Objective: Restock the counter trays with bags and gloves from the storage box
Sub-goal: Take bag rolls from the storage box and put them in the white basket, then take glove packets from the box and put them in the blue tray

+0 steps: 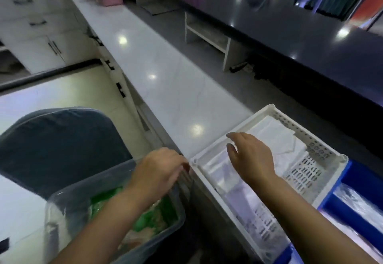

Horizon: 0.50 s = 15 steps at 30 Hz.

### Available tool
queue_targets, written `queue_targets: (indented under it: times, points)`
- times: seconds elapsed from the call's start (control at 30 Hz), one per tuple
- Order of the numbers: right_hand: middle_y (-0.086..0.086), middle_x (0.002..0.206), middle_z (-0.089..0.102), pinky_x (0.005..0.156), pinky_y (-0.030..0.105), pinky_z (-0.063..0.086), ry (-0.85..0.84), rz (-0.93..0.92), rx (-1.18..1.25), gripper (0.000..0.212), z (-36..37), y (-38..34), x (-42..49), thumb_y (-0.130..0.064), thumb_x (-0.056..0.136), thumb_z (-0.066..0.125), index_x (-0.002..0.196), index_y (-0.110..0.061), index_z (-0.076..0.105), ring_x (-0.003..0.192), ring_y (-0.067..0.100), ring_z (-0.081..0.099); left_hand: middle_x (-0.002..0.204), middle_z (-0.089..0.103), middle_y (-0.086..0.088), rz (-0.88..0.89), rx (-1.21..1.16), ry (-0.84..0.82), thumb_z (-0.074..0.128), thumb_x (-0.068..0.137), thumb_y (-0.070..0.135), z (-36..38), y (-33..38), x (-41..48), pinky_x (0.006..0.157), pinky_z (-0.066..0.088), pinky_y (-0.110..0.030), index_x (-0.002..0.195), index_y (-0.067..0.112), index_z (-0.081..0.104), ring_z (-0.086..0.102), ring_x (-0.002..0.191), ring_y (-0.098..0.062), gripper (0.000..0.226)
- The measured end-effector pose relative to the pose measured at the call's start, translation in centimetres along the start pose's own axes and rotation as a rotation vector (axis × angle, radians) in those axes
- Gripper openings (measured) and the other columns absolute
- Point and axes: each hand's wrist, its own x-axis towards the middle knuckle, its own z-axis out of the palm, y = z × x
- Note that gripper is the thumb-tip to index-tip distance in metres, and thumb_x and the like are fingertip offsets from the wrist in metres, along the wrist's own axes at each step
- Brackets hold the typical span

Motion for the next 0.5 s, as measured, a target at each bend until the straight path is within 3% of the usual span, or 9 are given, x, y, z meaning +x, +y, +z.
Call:
queue_targets:
  times: [0.17, 0.3, 0.4, 0.5]
  points:
    - [0.001, 0.103, 0.072, 0.077, 0.039, 0.057, -0.04, -0.173, 0.052, 0.025, 2.3, -9.5, 0.1, -0.023, 0.092, 0.047, 0.108, -0.02, 0.066, 0.093, 0.022, 0.066, 0.083, 0.071, 0.005, -0.36, 0.014, 0.027, 0.048, 0.081, 0.032, -3.8, -7.9, -6.8, 0.06, 0.053, -0.034, 0.09, 0.023, 0.07, 0.065, 0.077, -0.019, 0.025]
    - [0.001, 0.086, 0.071, 0.058, 0.039, 0.053, -0.136, -0.278, 0.029, 0.025, 7.0, -16.9, 0.0, -0.027, 0.088, 0.045, 0.094, -0.019, 0.067, 0.079, 0.024, 0.065, 0.091, 0.072, 0.004, -0.573, -0.023, 0.009, 0.059, 0.085, 0.021, -5.6, -14.2, -13.2, 0.065, 0.046, -0.03, 0.095, 0.021, 0.071, 0.065, 0.086, -0.021, 0.015]
    - [-0.001, 0.076, 0.069, 0.052, 0.035, 0.051, -0.229, -0.277, 0.025, 0.027, 11.9, -21.0, -0.7, -0.033, 0.087, 0.043, 0.085, -0.02, 0.066, 0.068, 0.021, 0.064, 0.103, 0.072, 0.003, -0.681, -0.054, -0.029, 0.061, 0.086, 0.018, -6.2, -18.3, -17.5, 0.069, 0.039, -0.025, 0.103, 0.019, 0.07, 0.064, 0.097, -0.019, 0.019]
    - [-0.001, 0.081, 0.071, 0.058, 0.032, 0.049, -0.385, -0.2, 0.06, 0.023, 17.4, -22.8, -1.6, -0.032, 0.087, 0.048, 0.085, -0.02, 0.067, 0.072, 0.02, 0.066, 0.106, 0.071, 0.004, -0.745, -0.043, -0.085, 0.06, 0.087, 0.021, -6.2, -21.6, -21.4, 0.072, 0.046, -0.029, 0.104, 0.023, 0.07, 0.064, 0.099, -0.02, 0.02]
